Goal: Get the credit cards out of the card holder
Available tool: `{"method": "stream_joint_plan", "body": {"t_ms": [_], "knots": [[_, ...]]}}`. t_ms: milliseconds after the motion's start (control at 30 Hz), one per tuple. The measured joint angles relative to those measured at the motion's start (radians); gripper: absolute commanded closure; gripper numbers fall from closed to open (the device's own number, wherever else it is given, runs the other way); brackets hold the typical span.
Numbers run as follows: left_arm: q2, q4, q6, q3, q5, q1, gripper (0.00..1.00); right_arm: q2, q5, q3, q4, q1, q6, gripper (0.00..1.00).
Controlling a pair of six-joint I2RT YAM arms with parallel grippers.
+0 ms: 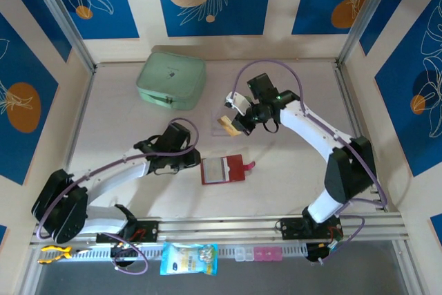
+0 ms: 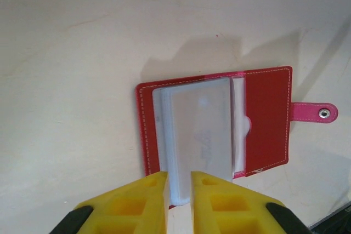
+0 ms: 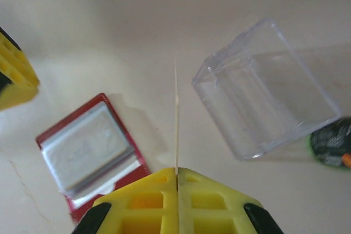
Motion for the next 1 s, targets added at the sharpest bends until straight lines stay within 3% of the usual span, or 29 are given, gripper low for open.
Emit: {"method": "stream_joint_plan", "body": {"t_ms": [267, 567, 1000], "knots": [[-0.016, -0.009, 0.003, -0.015, 0.004, 0.053, 0.82, 0.24, -0.058, 0.302, -0.158, -0.052, -0.259, 1.0], [-0.041, -0.044, 0.012, -0.016, 0.013, 0.102, 0.82, 0.449, -0.127, 0.551, -0.323, -0.097, -0.428, 1.0], [-0.045, -0.056, 0.013, -0.017, 0.034, 0.126, 0.82, 0.615, -0.135, 0.715, -0.482, -0.108, -0.538, 1.0]]}}
